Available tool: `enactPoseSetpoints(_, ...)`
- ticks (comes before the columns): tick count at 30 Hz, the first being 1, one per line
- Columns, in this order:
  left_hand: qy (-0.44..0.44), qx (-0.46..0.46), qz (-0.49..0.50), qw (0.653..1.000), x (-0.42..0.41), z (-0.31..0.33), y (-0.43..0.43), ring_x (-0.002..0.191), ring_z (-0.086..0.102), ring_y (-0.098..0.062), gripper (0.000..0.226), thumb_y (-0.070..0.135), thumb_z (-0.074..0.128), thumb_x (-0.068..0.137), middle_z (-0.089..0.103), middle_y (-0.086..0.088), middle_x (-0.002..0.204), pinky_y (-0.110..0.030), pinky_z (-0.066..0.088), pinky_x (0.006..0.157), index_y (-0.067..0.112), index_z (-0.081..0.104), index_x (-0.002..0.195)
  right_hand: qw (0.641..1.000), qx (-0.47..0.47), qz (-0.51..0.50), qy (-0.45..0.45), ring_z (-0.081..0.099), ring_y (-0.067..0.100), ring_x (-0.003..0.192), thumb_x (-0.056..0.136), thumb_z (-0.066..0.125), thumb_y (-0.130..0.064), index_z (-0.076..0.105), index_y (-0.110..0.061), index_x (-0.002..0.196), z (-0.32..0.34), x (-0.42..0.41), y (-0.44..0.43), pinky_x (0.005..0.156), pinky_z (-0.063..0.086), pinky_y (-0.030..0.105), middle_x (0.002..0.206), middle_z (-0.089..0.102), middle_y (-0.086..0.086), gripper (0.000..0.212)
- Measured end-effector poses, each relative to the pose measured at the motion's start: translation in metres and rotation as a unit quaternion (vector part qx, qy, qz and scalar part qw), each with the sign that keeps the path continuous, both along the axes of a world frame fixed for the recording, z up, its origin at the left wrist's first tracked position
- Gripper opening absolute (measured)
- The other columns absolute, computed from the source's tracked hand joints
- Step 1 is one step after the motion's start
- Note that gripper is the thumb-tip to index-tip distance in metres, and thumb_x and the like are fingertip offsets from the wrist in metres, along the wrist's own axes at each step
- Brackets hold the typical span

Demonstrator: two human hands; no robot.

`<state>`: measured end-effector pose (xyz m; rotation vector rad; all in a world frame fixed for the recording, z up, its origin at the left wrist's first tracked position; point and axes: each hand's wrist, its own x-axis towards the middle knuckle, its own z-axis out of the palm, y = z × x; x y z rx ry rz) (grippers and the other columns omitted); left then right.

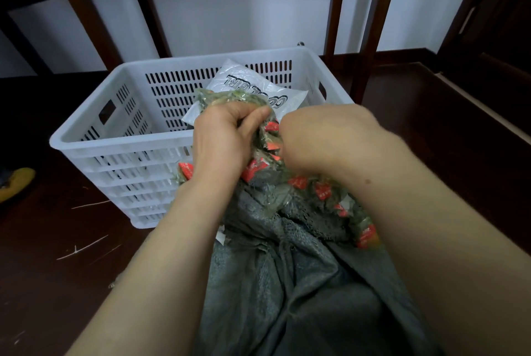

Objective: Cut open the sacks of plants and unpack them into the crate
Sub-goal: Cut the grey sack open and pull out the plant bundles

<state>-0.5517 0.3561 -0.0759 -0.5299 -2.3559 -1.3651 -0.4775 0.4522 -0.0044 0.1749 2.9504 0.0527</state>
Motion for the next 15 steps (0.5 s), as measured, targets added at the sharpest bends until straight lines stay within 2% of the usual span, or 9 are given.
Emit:
enactPoseSetpoints(3,-0.006,-0.003,-0.003,1.0,-0.003,-0.004,-0.004,0.082,0.066,-0.017,0.02,0.032,0.07,0.083,0.074,-0.001,0.085,-0.033,0.052,0.078,0.015,0.077,0.092,1.0,0.0,-0.002,0.016,0.035,0.014,0.057,0.096,0.045,-0.02,0.033,-0.019,0.065,-0.011,-0.001,0.001,0.048,0.026,0.028,0.069,0.041,-0.004,0.033)
enactPoseSetpoints(8,-0.036,-0.01,0.002,0.999,-0.014,-0.013,-0.017,0.082,0.065,-0.018,0.024,0.037,0.07,0.081,0.07,0.003,0.081,-0.032,0.052,0.079,0.015,0.077,0.089,0.999,-0.033,-0.004,-0.008,0.045,0.014,0.064,0.097,0.048,-0.026,0.047,-0.02,0.068,-0.011,-0.006,0.015,0.068,0.041,0.035,0.074,0.049,-0.005,0.029)
enactPoseSetpoints(9,-0.05,-0.009,0.0,0.999,-0.016,-0.014,-0.018,0.078,0.064,-0.016,0.022,0.036,0.07,0.081,0.069,0.004,0.076,-0.03,0.05,0.076,0.016,0.076,0.085,0.998,-0.067,0.002,-0.017,0.047,0.013,0.064,0.097,0.049,-0.028,0.054,-0.019,0.072,-0.011,-0.007,0.02,0.067,0.043,0.033,0.074,0.052,-0.005,0.026)
enactPoseSetpoints(11,-0.082,0.008,-0.005,0.997,-0.018,-0.016,-0.021,0.061,0.054,-0.004,0.019,0.034,0.069,0.083,0.06,0.015,0.058,-0.023,0.043,0.065,0.022,0.071,0.069,0.981,-0.186,-0.005,-0.055,0.046,0.011,0.052,0.096,0.053,-0.031,0.067,-0.015,0.08,-0.011,-0.008,0.038,0.053,0.041,0.023,0.06,0.055,-0.006,0.027)
enactPoseSetpoints(13,-0.12,0.042,-0.011,0.992,-0.019,-0.019,-0.027,0.048,0.043,0.005,0.024,0.031,0.068,0.085,0.052,0.017,0.047,-0.018,0.037,0.059,0.021,0.067,0.063,0.94,-0.323,-0.062,-0.091,0.031,0.009,0.035,0.096,0.053,-0.031,0.069,-0.009,0.082,-0.012,-0.008,0.064,0.038,0.026,0.015,0.044,0.044,-0.006,0.03)
enactPoseSetpoints(15,-0.154,0.078,-0.025,0.985,-0.016,-0.02,-0.029,0.043,0.042,0.004,0.024,0.027,0.067,0.086,0.054,0.015,0.046,-0.014,0.038,0.055,0.013,0.069,0.067,0.887,-0.436,-0.121,-0.09,0.021,0.007,0.033,0.096,0.051,-0.032,0.064,-0.009,0.082,-0.02,-0.008,0.086,0.036,0.015,0.012,0.044,0.039,-0.004,0.03)
